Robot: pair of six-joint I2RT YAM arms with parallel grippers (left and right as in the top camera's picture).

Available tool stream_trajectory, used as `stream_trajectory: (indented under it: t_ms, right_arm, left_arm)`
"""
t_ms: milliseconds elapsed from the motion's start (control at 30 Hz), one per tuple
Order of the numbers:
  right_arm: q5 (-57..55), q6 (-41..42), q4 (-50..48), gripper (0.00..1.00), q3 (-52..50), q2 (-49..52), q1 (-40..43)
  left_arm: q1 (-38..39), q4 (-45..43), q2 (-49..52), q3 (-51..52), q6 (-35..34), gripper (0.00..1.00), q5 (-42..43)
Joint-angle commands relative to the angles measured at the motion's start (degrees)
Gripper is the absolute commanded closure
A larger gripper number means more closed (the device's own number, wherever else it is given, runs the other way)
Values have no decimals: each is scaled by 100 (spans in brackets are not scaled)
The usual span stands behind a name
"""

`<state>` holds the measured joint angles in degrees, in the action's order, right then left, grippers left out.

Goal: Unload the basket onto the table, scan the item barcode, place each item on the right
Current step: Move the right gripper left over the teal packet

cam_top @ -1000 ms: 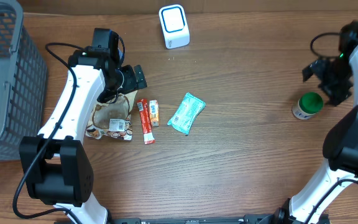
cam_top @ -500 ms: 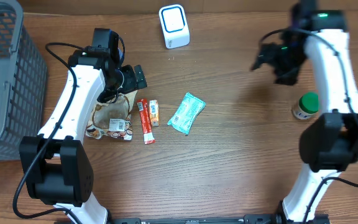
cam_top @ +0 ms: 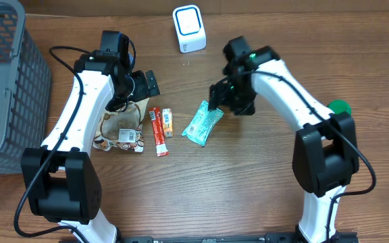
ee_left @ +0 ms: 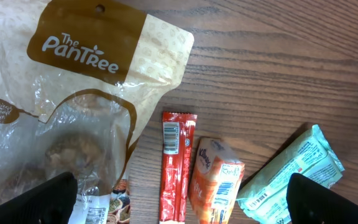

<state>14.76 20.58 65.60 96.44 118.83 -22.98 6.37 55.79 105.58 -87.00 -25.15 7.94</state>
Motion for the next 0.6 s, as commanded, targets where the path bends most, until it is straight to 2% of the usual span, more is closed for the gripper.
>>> stream_trajectory:
  t_ms: [0,567]
  right_arm:
    - [-9,92,-306,16,-278,-94,-125]
    - [-63,323,-511,12,-321,-94,-20]
  left_arm:
    - [7,2,-4,-114,-20,0,46]
    - [7,-160,-4,-114,-22,0,208]
